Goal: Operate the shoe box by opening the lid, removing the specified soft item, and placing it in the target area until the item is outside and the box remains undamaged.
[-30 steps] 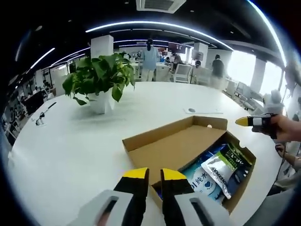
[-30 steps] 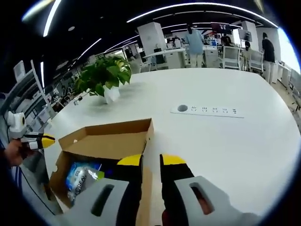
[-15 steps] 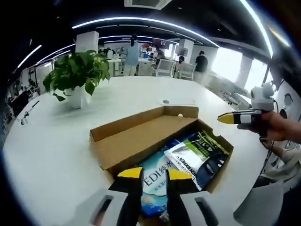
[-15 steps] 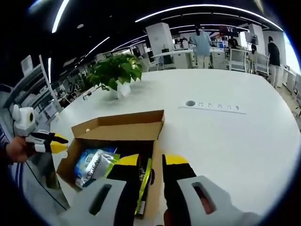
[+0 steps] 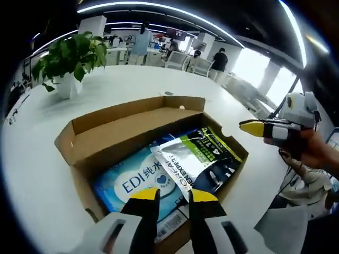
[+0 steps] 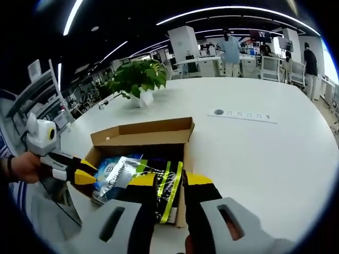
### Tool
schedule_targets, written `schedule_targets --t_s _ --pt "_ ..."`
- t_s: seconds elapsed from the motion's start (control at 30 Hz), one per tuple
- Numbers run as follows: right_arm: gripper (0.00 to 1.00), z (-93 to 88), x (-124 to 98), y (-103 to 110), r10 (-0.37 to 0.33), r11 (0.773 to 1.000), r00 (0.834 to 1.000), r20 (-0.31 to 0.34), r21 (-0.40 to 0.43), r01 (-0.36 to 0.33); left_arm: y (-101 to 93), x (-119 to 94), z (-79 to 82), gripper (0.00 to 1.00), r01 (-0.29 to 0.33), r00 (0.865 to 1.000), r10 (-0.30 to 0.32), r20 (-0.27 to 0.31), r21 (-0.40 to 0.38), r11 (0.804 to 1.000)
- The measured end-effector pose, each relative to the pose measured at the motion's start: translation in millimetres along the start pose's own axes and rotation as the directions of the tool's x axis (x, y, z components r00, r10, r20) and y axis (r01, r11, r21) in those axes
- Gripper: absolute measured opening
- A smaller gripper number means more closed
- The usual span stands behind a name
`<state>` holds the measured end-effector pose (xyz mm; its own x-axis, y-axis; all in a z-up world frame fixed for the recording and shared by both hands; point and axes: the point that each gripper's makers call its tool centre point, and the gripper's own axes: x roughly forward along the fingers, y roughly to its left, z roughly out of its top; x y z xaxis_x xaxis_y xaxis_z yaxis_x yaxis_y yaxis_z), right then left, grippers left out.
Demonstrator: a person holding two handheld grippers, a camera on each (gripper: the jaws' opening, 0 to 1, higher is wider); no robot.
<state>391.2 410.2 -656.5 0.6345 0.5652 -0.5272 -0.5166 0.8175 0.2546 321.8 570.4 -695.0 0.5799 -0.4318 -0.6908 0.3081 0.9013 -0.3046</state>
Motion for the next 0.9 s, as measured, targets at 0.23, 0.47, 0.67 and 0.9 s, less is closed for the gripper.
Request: schedule_targets --t_s 0.23,0.47,0.67,0.9 --pt "0.17 -6.4 -5.3 4.4 0.001 1.0 1.0 0.002 0.004 -0.001 -2.5 6.7 -3.1 0.22 0.023 1.0 -0.024 -0.021 -0.035 0.999" --pt "0.17 -11.2 -12.6 2.9 -0.01 1.0 1.0 0.006 0.013 0.01 -11.1 14.5 -3.3 0.2 0.083 0.996 -0.086 -0.03 -0.092 0.992" --pt "0.17 -13.8 -19.5 0.5 -0.023 1.0 1.0 0.011 0.019 0.022 -18.9 16.2 -6.8 0.1 0.09 0.995 -0.093 -0.031 -0.096 0.991" --pt "0.16 -22.5 -24.4 -3.3 -0.036 0.999 0.999 0.001 0.03 0.036 -20.6 16.2 -7.0 0.01 0.084 0.996 -0.087 -0.03 -0.088 0.993"
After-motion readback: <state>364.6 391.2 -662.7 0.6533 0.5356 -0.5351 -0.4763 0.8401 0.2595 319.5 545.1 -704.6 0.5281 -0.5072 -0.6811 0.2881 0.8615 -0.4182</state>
